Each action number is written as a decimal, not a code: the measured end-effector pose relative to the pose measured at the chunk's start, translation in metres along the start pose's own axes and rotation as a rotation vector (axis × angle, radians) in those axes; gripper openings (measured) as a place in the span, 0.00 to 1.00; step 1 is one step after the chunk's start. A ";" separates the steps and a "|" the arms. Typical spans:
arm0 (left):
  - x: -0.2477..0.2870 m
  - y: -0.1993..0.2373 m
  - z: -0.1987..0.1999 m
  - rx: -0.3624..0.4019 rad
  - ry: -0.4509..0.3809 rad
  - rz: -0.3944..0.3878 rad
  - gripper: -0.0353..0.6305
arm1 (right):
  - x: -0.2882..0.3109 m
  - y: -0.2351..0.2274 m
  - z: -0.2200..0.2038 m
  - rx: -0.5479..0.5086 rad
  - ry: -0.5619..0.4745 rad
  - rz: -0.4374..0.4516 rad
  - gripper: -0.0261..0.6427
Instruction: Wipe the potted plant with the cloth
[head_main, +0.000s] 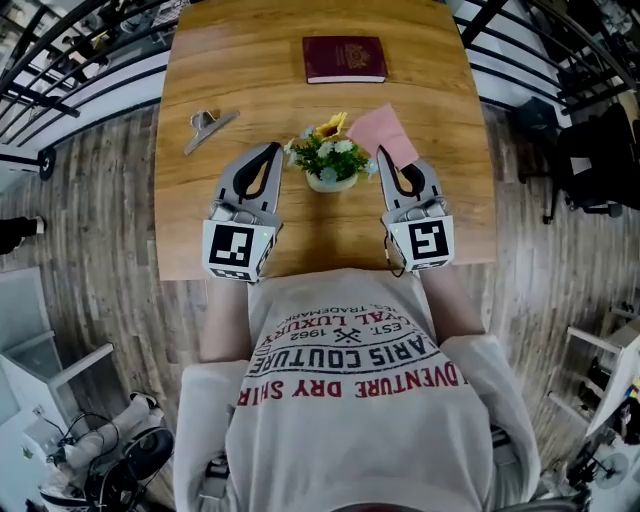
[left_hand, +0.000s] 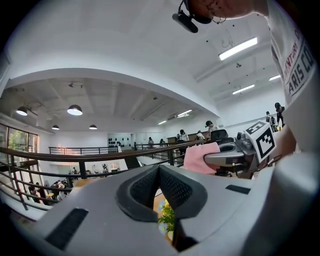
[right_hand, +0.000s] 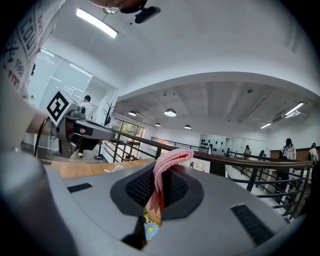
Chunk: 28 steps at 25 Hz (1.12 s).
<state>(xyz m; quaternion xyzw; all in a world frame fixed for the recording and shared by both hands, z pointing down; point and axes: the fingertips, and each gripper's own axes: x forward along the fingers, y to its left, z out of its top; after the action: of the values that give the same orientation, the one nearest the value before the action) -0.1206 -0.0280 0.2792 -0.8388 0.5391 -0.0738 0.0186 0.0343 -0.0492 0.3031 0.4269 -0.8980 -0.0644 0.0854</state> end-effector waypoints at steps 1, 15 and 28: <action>-0.001 0.002 0.002 -0.004 0.000 0.011 0.08 | 0.001 0.001 0.004 0.005 -0.011 0.002 0.09; 0.001 0.000 0.009 -0.004 -0.006 0.000 0.08 | 0.001 -0.006 0.001 0.037 -0.004 -0.009 0.09; 0.008 0.012 0.003 -0.031 0.011 0.036 0.08 | 0.010 -0.011 0.000 0.053 -0.008 -0.021 0.09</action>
<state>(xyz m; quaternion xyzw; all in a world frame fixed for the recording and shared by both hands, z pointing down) -0.1279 -0.0410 0.2759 -0.8288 0.5551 -0.0696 0.0041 0.0362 -0.0636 0.3017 0.4382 -0.8951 -0.0433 0.0700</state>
